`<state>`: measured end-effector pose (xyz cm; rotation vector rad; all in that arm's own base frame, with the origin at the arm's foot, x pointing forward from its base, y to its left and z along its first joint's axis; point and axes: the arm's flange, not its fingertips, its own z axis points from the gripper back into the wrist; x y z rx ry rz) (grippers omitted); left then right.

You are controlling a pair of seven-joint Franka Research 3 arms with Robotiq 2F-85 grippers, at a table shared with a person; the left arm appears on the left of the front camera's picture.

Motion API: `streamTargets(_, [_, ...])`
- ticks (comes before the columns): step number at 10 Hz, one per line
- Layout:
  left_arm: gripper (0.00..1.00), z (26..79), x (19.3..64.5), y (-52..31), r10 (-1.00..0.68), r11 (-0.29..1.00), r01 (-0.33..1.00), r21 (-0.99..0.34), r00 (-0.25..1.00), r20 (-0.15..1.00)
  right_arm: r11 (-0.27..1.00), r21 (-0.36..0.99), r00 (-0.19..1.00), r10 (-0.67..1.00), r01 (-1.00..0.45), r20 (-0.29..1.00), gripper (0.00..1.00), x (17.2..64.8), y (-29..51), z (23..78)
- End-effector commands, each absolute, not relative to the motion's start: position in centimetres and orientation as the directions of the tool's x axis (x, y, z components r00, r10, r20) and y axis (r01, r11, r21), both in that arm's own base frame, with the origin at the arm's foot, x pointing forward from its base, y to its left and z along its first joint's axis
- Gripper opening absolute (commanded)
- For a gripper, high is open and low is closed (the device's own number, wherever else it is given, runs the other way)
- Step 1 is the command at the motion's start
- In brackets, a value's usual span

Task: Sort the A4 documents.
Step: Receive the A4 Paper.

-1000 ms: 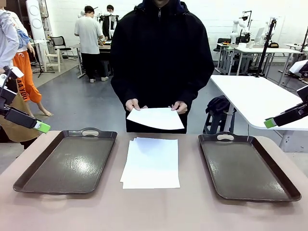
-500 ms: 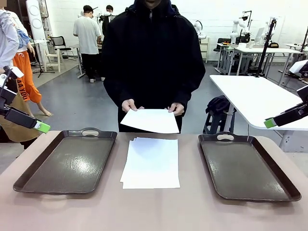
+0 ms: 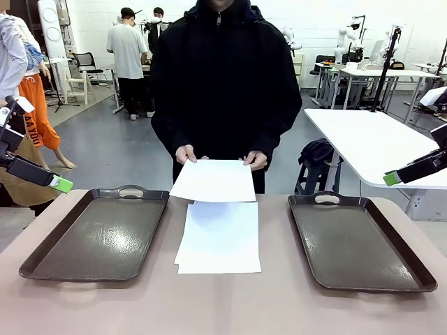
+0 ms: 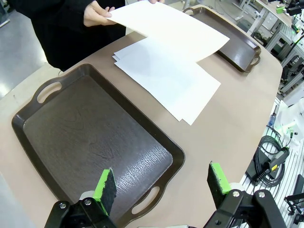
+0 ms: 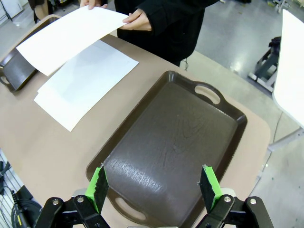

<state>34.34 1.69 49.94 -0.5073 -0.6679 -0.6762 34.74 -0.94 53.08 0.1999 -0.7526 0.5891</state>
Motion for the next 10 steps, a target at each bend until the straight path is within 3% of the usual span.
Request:
streamTargets(1, [1.0,49.84,34.58,1.97,-0.403,0.66,0.721,-0.208,0.575,0.712,0.821,-0.034,0.58,0.431,-0.57,0.691,1.0,34.77,-0.94,53.0])
streamTargets(10, [1.0,49.84,34.58,1.97,-0.403,0.66,0.721,-0.208,0.575,0.712,0.821,-0.034,0.58,0.431,-0.57,0.691,1.0,34.77,-0.94,53.0])
